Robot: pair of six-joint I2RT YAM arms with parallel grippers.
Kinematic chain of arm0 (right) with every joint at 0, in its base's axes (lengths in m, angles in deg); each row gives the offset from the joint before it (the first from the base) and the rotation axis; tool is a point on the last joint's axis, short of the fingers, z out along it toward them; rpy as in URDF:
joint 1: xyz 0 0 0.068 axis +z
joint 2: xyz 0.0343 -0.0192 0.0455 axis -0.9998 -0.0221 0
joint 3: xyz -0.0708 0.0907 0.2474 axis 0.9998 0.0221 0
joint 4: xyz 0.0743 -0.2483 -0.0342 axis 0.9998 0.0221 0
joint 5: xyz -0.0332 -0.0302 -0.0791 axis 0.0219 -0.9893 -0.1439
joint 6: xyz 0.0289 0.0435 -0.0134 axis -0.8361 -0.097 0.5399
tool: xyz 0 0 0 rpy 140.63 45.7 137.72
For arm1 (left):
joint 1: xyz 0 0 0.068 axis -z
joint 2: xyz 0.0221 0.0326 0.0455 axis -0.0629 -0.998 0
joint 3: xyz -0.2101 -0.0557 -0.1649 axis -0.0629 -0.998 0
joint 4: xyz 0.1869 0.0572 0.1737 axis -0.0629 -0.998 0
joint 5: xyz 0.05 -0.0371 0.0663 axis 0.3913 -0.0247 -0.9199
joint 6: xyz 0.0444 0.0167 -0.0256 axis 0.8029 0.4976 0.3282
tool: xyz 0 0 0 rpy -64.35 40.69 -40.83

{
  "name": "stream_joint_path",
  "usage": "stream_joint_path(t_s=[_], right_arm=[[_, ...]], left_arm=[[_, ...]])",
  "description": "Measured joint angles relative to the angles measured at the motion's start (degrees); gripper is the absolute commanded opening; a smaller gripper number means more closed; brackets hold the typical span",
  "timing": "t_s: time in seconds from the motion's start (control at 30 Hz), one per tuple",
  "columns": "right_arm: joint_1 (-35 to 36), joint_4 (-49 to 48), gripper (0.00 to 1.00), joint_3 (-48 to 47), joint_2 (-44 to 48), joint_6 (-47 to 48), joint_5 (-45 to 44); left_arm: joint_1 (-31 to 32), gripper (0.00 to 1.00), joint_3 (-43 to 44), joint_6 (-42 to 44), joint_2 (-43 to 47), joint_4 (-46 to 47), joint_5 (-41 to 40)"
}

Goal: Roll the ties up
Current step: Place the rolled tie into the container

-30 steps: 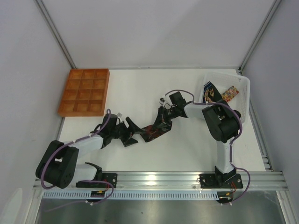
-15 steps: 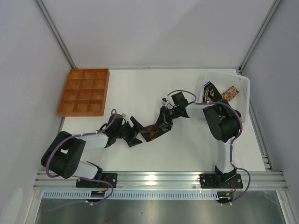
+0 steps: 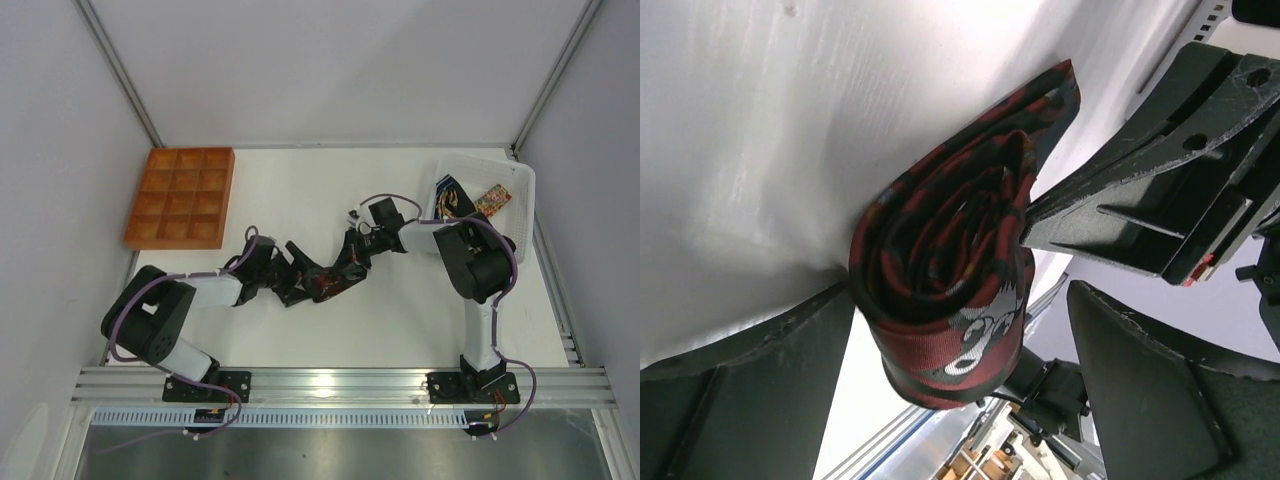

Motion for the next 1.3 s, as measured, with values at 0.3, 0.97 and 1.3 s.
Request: stream_joint_path(t_s=[0.3,0.97,1.3], right_arm=[[-0.6,-0.9,0.02,0.8,0.0,0.0,0.0],[-1.5,-1.2,0.02,1.2,-1.0,-0.1,-0.7],[-1.7,-1.2,0.02,1.3,-1.0,-0.1,-1.1]], left_arm=[[1.0,0.91,4.7,-0.3,-2.1,-4.4,-1.7],[3.3,0.85,11.7,-0.7,-6.7,-13.6,-1.8],[4.1,0.74,13.1,-1.2,-8.4,-14.2,-1.6]])
